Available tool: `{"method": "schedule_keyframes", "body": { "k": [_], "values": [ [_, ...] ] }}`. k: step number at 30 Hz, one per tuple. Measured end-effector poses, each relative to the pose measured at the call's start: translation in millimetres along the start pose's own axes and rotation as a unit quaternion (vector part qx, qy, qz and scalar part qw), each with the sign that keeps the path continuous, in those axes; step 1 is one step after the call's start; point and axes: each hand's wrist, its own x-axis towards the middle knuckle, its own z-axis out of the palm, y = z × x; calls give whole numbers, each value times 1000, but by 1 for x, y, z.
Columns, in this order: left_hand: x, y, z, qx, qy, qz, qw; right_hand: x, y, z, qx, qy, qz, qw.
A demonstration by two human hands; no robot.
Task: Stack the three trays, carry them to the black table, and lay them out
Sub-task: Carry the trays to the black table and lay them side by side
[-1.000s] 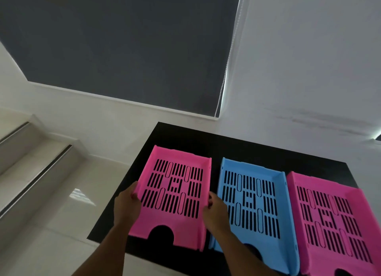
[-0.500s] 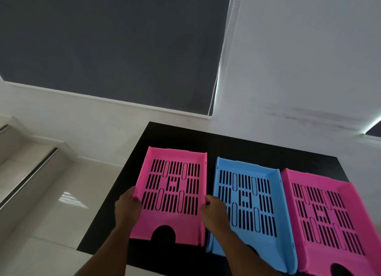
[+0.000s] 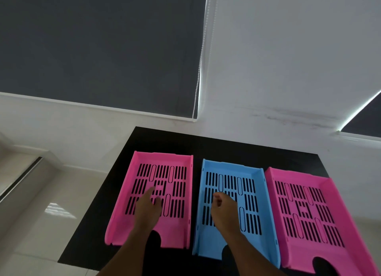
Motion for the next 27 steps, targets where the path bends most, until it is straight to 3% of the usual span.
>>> {"method": "schedule_keyframes", "body": {
  "k": [11, 14, 17, 22, 27],
  "values": [
    [-45, 47, 80, -7, -183, 40, 982, -8, 94, -77, -48, 110, 95, 988],
    [-52, 50, 86, -12, -181, 29, 983, -5, 115, -90, -85, 138, 138, 977],
    [-56, 53, 88, -5, -173, 31, 984, -7, 135, -98, -89, 118, 180, 972],
    [-56, 54, 99, 8, -169, 24, 985, -13, 153, -104, -32, 70, 181, 980],
    [-57, 53, 105, 31, -156, 19, 987, -2, 173, -94, -31, 72, 170, 982]
  ]
}}
